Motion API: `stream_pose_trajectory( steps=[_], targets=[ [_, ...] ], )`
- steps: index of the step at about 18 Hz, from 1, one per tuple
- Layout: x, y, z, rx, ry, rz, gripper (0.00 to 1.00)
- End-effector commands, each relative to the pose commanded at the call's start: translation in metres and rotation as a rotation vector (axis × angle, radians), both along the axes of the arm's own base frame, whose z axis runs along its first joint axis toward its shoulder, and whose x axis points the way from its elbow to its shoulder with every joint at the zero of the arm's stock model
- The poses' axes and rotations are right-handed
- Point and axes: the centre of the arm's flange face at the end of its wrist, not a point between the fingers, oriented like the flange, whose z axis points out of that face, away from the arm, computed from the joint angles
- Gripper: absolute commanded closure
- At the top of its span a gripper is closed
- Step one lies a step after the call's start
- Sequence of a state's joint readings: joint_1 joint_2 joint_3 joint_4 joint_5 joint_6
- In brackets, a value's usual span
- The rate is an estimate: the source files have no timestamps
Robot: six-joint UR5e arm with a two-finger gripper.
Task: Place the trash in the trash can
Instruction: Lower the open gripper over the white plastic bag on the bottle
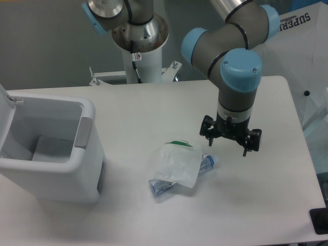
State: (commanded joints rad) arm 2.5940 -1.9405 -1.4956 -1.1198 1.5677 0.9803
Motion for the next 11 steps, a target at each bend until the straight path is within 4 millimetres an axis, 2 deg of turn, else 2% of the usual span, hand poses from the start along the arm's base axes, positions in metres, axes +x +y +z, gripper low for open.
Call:
stream_pose_trajectory(
  steps=[6, 9, 11],
  targets=[
    [0.003, 0.002, -0.004, -0.001, -0.005, 0.003, 0.0],
    [0.017, 0.002, -0.027, 0.014, -0.031, 0.073, 0.0],
    [0.024, 0.005, -0.043, 0.064, 0.014, 0.082, 0.0]
  ],
)
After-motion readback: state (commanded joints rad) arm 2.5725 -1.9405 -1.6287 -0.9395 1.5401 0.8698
